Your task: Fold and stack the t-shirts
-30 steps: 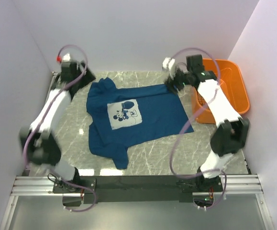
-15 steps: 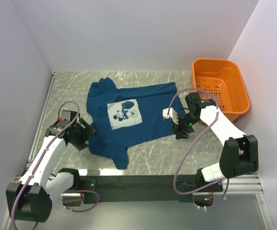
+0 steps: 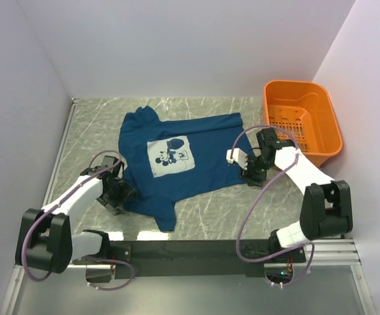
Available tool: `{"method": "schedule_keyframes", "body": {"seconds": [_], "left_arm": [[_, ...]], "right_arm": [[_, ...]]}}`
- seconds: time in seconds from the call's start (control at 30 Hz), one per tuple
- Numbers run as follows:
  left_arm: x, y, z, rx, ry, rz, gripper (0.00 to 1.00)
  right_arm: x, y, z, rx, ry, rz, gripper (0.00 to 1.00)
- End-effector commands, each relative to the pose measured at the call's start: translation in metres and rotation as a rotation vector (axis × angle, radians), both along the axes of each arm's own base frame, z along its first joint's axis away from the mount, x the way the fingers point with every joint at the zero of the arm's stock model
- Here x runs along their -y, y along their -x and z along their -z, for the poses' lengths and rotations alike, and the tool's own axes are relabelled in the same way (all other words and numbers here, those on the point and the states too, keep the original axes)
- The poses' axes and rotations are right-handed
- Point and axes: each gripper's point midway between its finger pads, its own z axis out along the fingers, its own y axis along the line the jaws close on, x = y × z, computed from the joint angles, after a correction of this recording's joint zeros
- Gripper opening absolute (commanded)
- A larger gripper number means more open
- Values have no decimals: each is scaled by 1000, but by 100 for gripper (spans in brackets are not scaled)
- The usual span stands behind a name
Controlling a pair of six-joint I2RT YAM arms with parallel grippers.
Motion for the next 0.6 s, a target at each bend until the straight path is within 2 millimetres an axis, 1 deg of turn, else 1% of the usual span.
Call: {"method": "schedule_keyframes", "body": {"seconds": [0.0,0.07,0.1,0.2,0.23,0.27,0.33,0.37,0.47,0.53,0.57], "left_arm": [[-7,-11,7,32,-49,-39,65],[-8,-15,8,33,-61,-44,61],[-9,-17,8,35,-63,-46,58],[-8,-21,11,44,-62,-48,53],[-8,-19,14,36,-61,-48,51],[-7,-22,17,38,-57,-47,50],[-5,-22,20,34,-51,-44,48],[-4,-22,23,28,-47,-37,44],[-5,-27,24,36,-54,-29,38],[-8,-32,22,52,-74,-31,35],[-9,-34,20,62,-78,-31,29]], "right_arm": [[10,-14,8,14,58,-8,64],[12,-19,12,15,73,8,63],[15,-18,17,2,90,12,63],[22,-21,27,-3,129,27,62],[22,-25,28,10,137,36,61],[25,-25,34,-4,146,43,61],[25,-29,37,-1,154,54,60],[25,-29,40,-12,156,58,59],[23,-31,47,-20,167,70,55],[22,-34,50,-27,169,95,48],[21,-33,54,-42,171,99,45]]}}
